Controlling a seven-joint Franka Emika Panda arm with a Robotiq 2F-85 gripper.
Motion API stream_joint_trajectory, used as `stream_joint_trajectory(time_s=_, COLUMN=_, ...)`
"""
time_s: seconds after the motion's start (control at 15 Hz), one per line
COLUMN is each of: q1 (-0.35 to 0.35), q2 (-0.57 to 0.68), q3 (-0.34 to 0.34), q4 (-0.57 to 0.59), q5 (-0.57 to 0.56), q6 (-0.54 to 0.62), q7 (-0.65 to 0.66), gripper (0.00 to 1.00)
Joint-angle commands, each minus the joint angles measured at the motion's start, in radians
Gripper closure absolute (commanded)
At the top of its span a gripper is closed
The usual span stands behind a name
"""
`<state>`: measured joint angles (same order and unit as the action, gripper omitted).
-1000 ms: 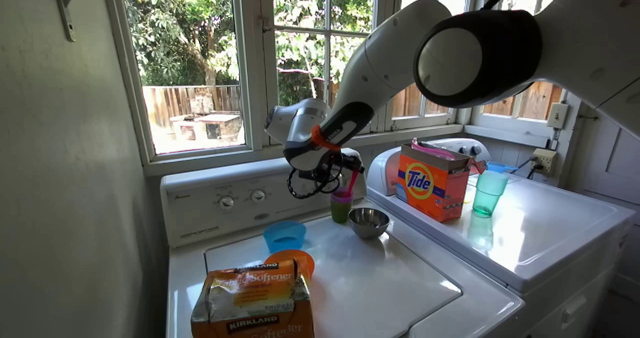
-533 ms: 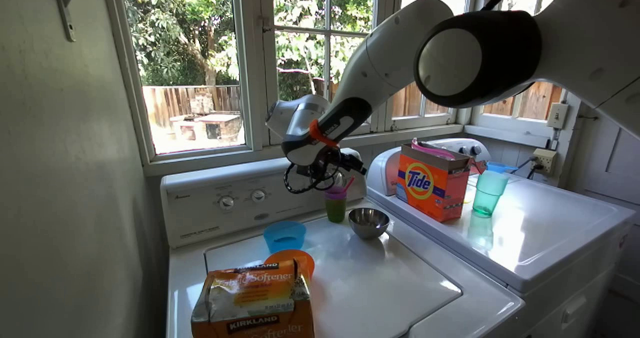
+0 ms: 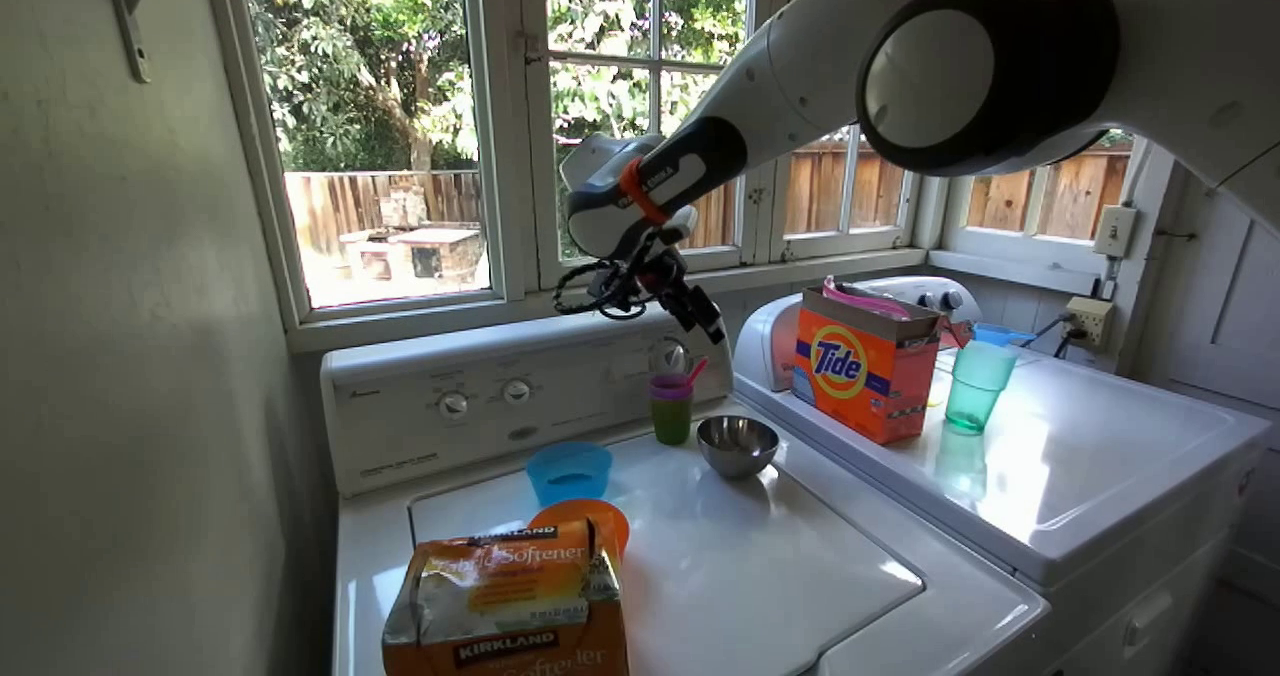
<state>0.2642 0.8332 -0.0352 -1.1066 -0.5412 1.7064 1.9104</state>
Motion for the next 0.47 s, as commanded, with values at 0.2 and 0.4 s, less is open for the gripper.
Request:
stream_joint_trajectory(time_s=0.2, q1=-0.056, q2=-0.175, q3=0.032, q4=-0.133, q5=0.283, q6=0.085, q7=-0.009, gripper=0.00)
stream_joint_trajectory(time_s=0.4, q1=-0.027, q2=-0.133, q3=-0.002, q4=-0.054, q5=0.260, q6=0.035, q7=-0.011, gripper=0.00)
